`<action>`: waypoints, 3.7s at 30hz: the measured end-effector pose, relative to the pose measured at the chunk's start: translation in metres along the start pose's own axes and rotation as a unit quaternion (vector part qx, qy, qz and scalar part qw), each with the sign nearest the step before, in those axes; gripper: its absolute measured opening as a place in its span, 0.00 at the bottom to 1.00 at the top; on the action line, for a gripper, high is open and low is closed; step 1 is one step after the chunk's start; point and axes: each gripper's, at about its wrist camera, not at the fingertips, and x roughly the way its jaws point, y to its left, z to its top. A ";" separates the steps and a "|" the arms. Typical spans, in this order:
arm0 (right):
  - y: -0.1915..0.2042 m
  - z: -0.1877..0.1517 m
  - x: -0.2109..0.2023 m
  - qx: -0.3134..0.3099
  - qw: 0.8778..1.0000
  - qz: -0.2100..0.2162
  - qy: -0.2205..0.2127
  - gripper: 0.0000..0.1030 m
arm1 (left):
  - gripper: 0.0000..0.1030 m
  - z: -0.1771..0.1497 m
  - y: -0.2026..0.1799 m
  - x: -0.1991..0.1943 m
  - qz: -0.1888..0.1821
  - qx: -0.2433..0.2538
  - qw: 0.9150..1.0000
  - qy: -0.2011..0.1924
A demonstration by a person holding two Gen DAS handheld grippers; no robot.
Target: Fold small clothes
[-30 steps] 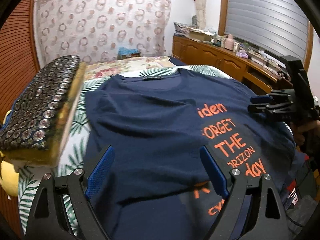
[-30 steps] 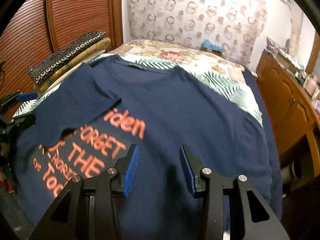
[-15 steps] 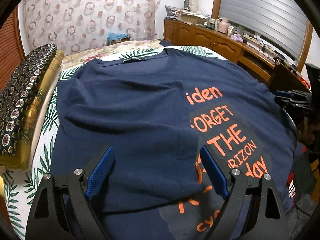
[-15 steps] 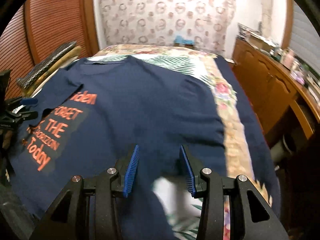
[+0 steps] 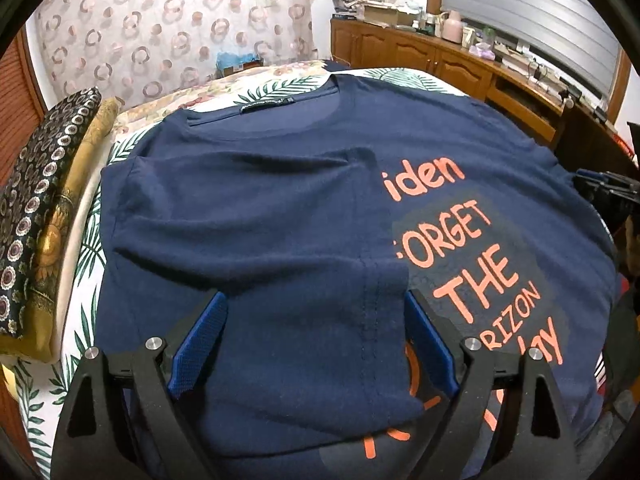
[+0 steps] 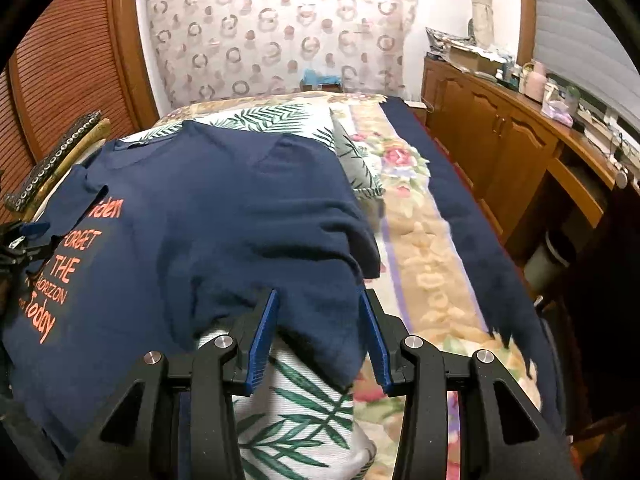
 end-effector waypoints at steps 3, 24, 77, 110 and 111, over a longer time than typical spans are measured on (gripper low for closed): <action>-0.001 -0.003 -0.002 0.003 1.000 0.006 0.005 0.42 | 1.00 0.000 -0.002 0.003 -0.012 0.009 1.000 0.010; -0.010 0.004 -0.005 -0.041 0.999 -0.016 -0.010 0.07 | 1.00 0.001 -0.003 0.003 -0.009 0.012 1.000 0.009; 0.005 0.046 0.049 0.008 1.000 0.014 0.010 0.54 | 1.00 -0.005 -0.026 -0.063 -0.026 -0.002 0.994 -0.106; 0.132 0.131 0.029 -0.147 0.980 0.119 -0.054 0.04 | 1.00 -0.017 0.002 -0.068 -0.020 -0.045 0.992 -0.116; 0.140 0.135 0.032 -0.152 0.979 0.125 -0.050 0.04 | 1.00 -0.018 0.003 -0.067 -0.020 -0.047 0.992 -0.116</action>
